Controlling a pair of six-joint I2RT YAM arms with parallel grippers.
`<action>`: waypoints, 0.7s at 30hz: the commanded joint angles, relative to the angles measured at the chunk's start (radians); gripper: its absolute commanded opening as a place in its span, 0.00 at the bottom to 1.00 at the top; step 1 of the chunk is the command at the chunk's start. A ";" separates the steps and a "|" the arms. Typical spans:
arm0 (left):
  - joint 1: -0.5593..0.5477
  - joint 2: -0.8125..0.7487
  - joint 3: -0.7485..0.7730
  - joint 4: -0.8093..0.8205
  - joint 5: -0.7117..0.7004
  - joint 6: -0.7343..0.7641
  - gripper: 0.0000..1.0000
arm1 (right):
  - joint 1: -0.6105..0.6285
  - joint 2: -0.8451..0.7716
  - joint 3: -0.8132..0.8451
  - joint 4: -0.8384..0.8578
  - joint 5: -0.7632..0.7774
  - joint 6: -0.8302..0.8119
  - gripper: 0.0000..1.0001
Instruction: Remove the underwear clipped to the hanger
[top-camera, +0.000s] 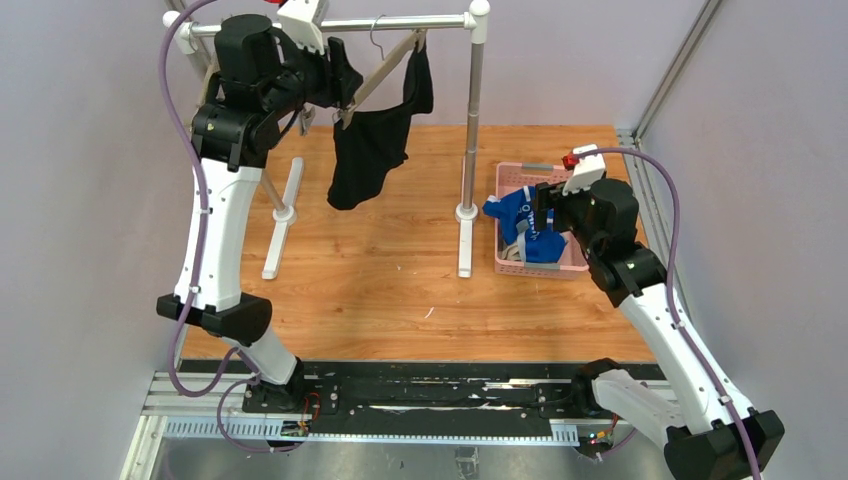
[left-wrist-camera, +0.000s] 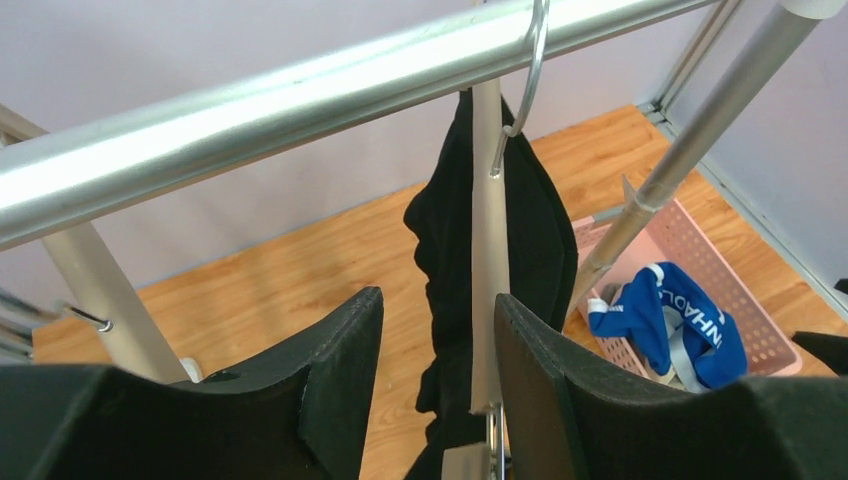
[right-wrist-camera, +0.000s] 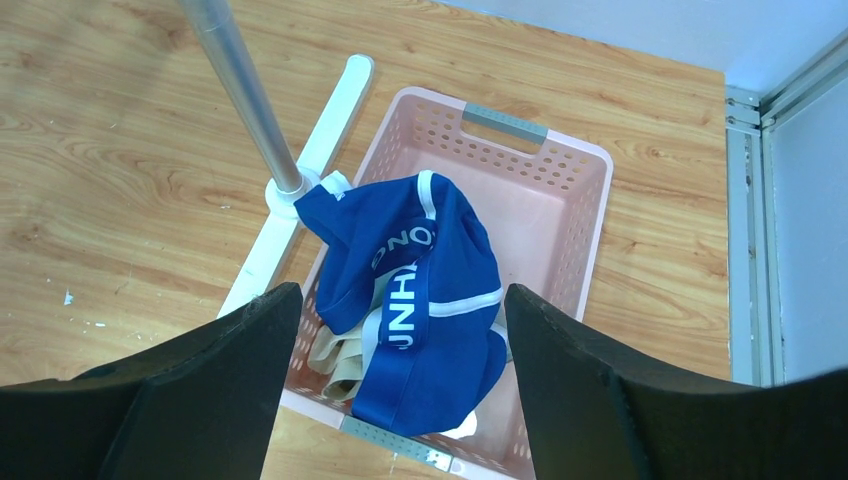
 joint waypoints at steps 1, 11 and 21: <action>-0.014 -0.001 -0.017 0.066 -0.015 0.013 0.55 | 0.006 -0.020 -0.019 -0.008 -0.021 0.013 0.76; -0.027 0.027 -0.027 0.095 -0.019 0.003 0.56 | 0.017 -0.025 -0.032 0.000 -0.040 0.006 0.76; -0.053 0.045 -0.053 0.115 -0.020 0.002 0.56 | 0.021 -0.022 -0.035 -0.001 -0.043 -0.004 0.77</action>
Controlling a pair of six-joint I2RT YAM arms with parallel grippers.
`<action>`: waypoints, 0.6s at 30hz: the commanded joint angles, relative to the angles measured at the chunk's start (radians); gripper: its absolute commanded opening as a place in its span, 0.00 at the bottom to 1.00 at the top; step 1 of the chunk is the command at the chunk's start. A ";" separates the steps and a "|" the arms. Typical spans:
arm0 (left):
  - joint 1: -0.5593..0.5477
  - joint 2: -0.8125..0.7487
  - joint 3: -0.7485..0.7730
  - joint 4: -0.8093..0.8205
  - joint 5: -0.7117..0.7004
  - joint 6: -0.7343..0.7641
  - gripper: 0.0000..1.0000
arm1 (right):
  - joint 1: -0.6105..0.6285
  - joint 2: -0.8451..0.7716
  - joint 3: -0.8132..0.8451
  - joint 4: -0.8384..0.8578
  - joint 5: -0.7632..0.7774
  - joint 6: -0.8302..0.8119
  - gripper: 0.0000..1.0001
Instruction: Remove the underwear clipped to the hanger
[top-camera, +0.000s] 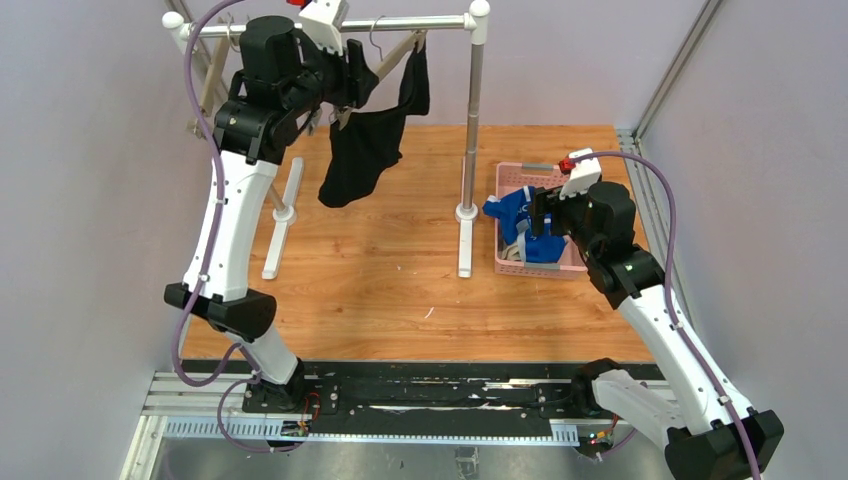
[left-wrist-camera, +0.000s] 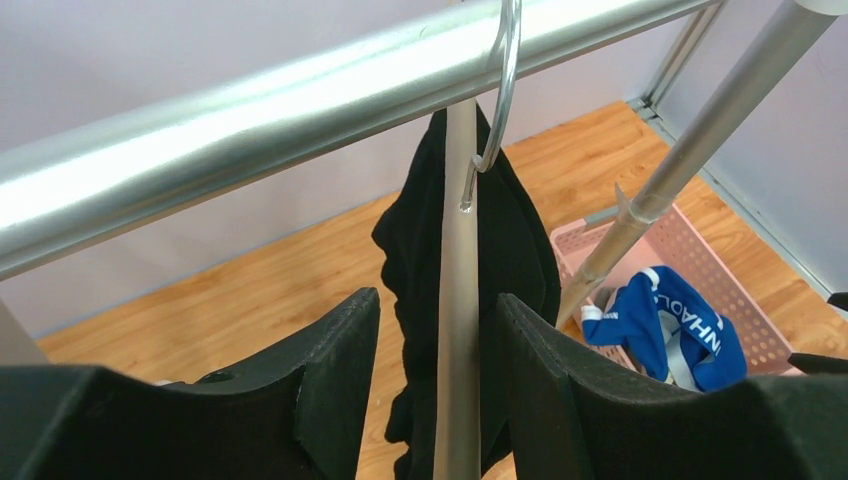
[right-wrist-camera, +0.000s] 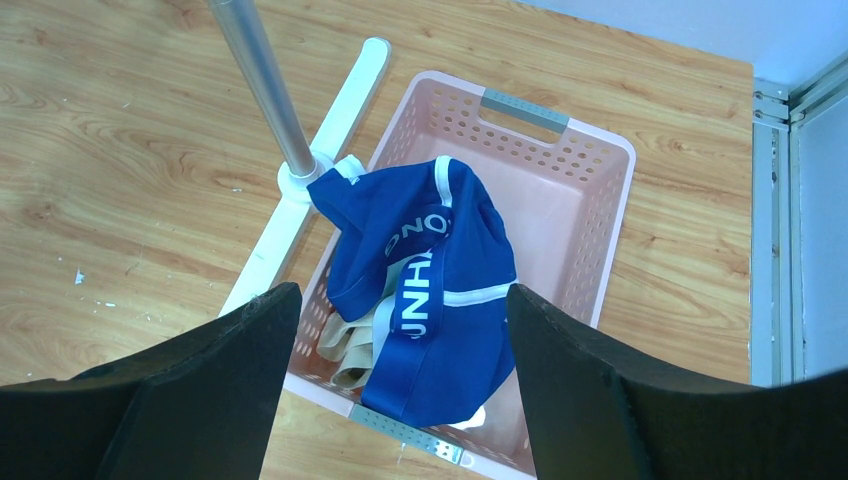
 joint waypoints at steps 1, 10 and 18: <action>-0.011 0.010 -0.009 0.037 -0.011 0.001 0.56 | 0.014 -0.014 -0.008 0.003 -0.010 -0.006 0.77; -0.015 0.025 -0.044 0.035 -0.033 0.015 0.30 | 0.014 -0.020 -0.018 0.009 -0.017 -0.006 0.77; -0.019 0.044 -0.026 0.037 -0.026 0.010 0.00 | 0.015 -0.037 -0.027 0.009 -0.005 -0.014 0.77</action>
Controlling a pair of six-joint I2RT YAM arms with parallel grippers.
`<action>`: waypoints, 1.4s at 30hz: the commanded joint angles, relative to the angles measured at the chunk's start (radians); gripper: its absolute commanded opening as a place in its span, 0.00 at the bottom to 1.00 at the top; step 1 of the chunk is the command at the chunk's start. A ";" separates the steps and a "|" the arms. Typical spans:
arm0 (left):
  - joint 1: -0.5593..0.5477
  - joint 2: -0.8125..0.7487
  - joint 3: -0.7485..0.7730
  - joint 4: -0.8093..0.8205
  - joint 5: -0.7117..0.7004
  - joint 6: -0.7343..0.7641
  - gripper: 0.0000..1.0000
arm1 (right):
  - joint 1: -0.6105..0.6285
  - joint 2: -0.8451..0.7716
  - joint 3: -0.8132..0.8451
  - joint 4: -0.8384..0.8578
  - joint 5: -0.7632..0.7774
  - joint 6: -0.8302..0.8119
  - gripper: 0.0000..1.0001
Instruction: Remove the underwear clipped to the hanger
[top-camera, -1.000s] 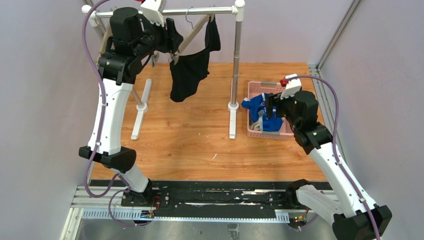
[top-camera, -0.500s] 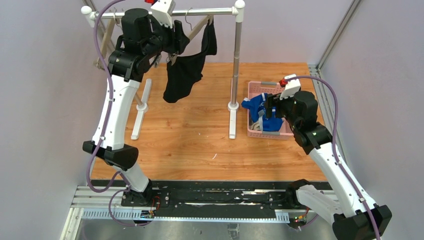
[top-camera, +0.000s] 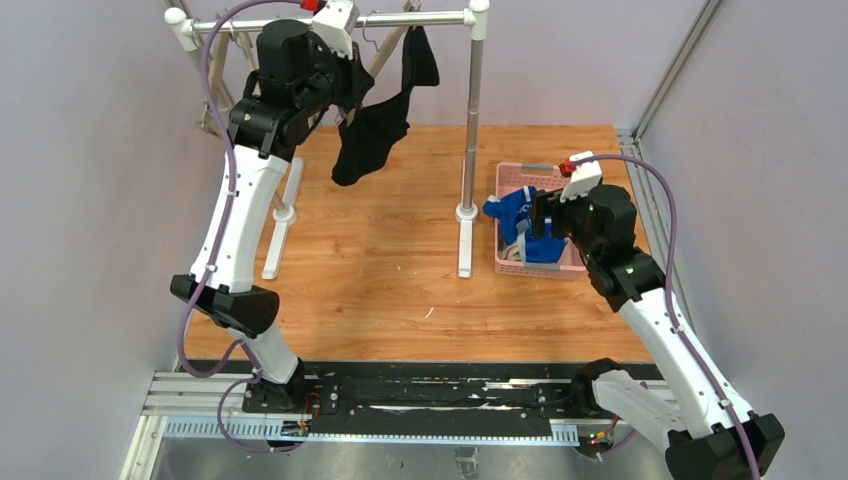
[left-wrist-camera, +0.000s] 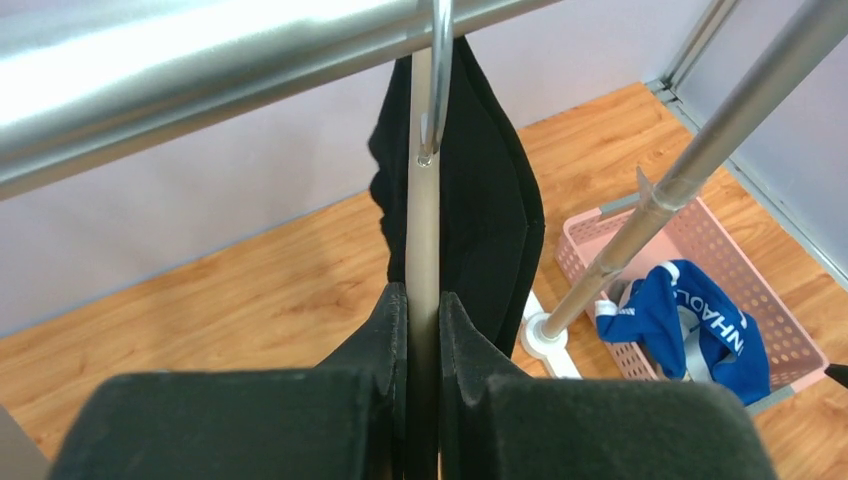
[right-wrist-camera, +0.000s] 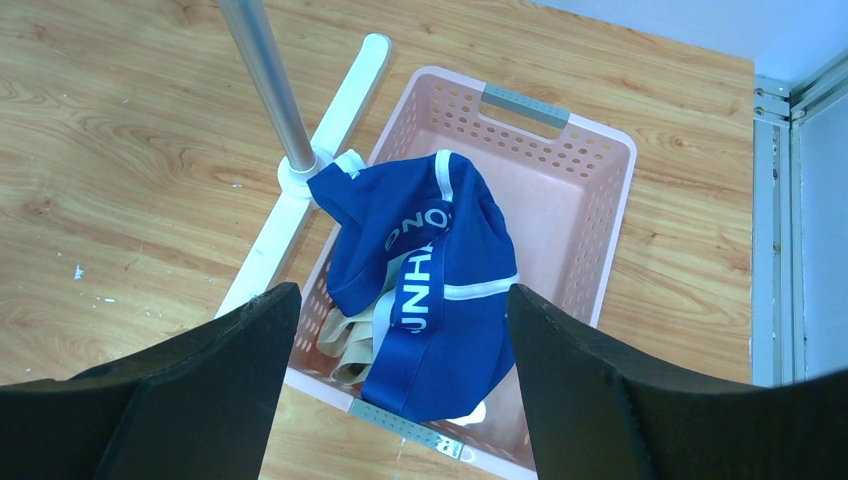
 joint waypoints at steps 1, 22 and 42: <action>-0.008 0.017 0.023 0.018 0.007 0.002 0.00 | 0.016 -0.023 -0.012 0.009 -0.003 -0.014 0.77; -0.032 -0.130 -0.058 0.146 0.000 0.005 0.00 | 0.015 0.038 -0.017 0.037 -0.021 -0.007 0.77; -0.033 -0.295 -0.258 0.155 -0.043 0.051 0.00 | 0.017 0.351 0.011 0.098 -0.131 -0.018 0.68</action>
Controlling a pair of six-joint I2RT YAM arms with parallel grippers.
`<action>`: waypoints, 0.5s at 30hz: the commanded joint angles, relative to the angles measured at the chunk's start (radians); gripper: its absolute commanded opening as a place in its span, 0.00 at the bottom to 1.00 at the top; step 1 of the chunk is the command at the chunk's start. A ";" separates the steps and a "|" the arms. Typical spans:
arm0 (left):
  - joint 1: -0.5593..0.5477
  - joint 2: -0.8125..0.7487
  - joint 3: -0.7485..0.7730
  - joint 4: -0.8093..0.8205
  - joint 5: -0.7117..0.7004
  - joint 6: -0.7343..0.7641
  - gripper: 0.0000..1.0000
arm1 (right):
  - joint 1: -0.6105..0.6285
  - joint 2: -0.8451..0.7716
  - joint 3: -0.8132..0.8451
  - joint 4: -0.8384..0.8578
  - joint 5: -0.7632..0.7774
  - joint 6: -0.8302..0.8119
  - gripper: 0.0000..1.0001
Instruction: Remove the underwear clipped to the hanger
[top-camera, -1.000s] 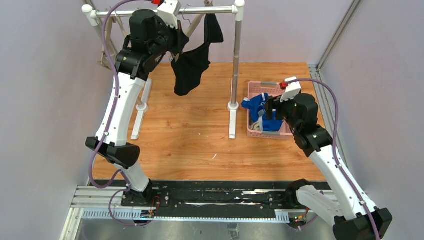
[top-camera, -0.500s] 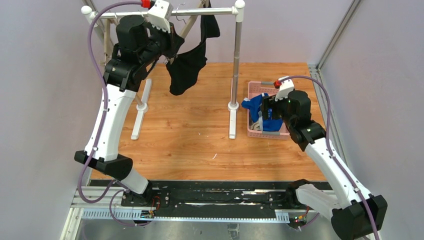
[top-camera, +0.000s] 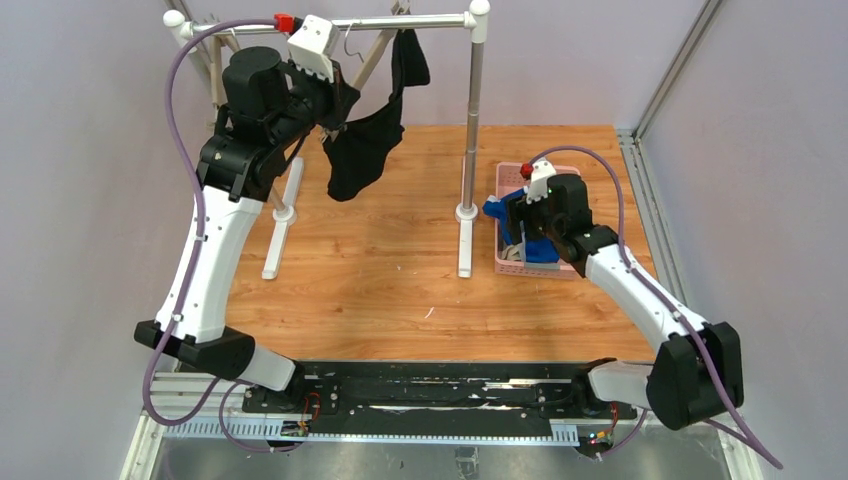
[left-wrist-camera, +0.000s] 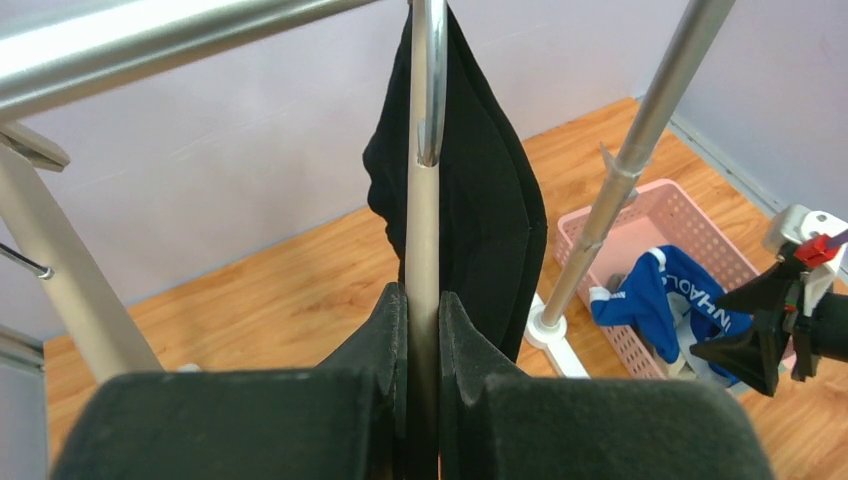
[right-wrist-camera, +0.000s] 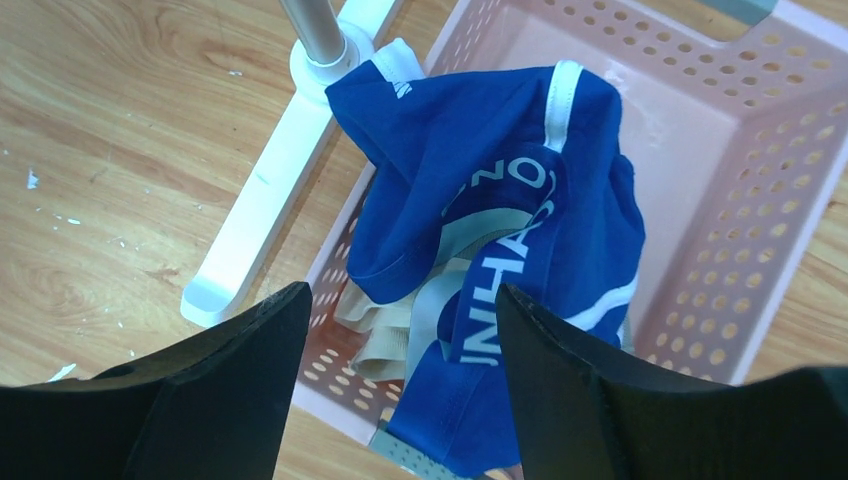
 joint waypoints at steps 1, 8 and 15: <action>-0.008 -0.065 -0.040 0.069 -0.010 0.018 0.00 | 0.016 0.062 0.025 0.059 -0.004 -0.013 0.65; -0.008 -0.096 -0.049 0.065 -0.013 0.024 0.00 | 0.016 0.173 0.064 0.078 -0.014 -0.016 0.45; -0.008 -0.162 -0.105 0.066 -0.003 0.020 0.00 | 0.016 0.274 0.111 0.103 -0.014 -0.019 0.29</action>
